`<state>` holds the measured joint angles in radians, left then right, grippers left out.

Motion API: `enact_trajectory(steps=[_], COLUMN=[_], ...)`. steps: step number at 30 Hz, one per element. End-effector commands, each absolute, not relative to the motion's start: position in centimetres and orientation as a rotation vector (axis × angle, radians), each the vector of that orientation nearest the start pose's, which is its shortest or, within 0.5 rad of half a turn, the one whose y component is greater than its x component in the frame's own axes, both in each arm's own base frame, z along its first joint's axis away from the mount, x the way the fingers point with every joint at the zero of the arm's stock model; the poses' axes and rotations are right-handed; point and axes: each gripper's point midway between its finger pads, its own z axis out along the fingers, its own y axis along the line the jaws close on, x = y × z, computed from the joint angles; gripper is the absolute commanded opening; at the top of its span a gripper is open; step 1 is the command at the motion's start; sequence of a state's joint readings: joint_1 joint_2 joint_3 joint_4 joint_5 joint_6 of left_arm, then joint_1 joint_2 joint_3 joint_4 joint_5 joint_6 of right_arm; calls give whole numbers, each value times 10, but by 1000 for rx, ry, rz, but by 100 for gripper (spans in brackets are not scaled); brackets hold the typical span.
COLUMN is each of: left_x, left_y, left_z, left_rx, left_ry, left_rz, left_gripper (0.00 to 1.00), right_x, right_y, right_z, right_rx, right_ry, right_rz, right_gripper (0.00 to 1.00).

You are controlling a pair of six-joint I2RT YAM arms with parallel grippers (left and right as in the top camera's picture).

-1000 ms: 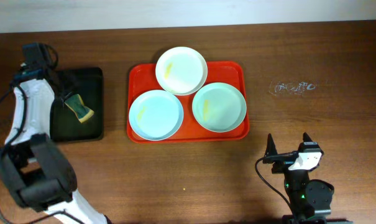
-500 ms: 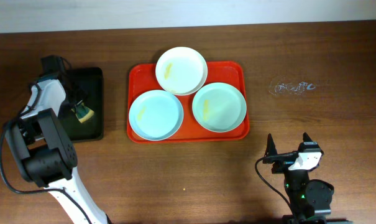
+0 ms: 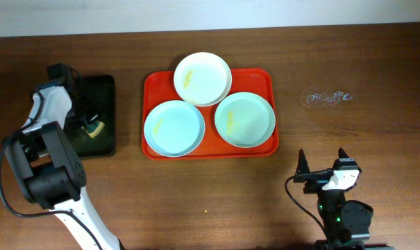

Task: Clean dirty plates on tray and stack at the side
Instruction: 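Grasp the green-and-yellow sponge with the left gripper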

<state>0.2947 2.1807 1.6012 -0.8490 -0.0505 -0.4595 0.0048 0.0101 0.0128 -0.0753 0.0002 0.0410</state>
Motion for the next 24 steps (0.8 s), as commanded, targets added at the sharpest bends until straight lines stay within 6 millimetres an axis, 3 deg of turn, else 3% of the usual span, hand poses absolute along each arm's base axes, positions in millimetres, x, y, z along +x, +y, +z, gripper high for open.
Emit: enact_trajectory(steps=[1, 4, 5, 6, 7, 8, 13, 15, 16, 17, 18, 19, 20, 21, 24], left_x=[429, 430, 428, 428, 430, 433, 420, 414, 414, 414, 415, 417, 421, 425, 437], left_y=[127, 135, 140, 140, 141, 142, 135, 134, 134, 134, 134, 135, 138, 141, 153], left_z=[15, 16, 16, 16, 16, 17, 17, 16, 16, 16, 16, 16, 17, 19, 36], left_rx=[-1081, -1082, -1084, -1084, -1081, -1077, -1096, -1103, -1104, -1104, -1102, -1099, -1094, -1088, -1026], left_ry=[2772, 2757, 2754, 2753, 2745, 2734, 2790, 2813, 2812, 2812, 2808, 2801, 2782, 2766, 2731], left_rz=[-54, 5, 49, 52, 51, 50, 38, 42, 42, 43, 44, 48, 58, 67, 136], left_gripper=[64, 0, 0, 3, 67, 99, 100, 59, 11, 0, 0, 2, 58, 96, 99], right_x=[246, 246, 246, 246, 246, 246, 246, 246, 246, 246, 246, 246, 246, 246, 246], right_y=[-1, -1, -1, -1, -1, -1, -1, -1, -1, -1, -1, -1, -1, -1, -1], right_z=[156, 156, 156, 156, 156, 156, 156, 156, 156, 156, 156, 156, 156, 156, 156], right_rx=[32, 32, 32, 32, 32, 32, 32, 32, 32, 32, 32, 32, 32, 32, 32], right_ry=[1647, 1647, 1647, 1647, 1647, 1647, 1647, 1647, 1647, 1647, 1647, 1647, 1647, 1647, 1647], right_rz=[21, 21, 21, 21, 21, 21, 21, 21, 21, 21, 21, 21, 21, 21, 21], right_gripper=[99, 99, 99, 99, 99, 99, 99, 99, 99, 99, 99, 99, 99, 99, 99])
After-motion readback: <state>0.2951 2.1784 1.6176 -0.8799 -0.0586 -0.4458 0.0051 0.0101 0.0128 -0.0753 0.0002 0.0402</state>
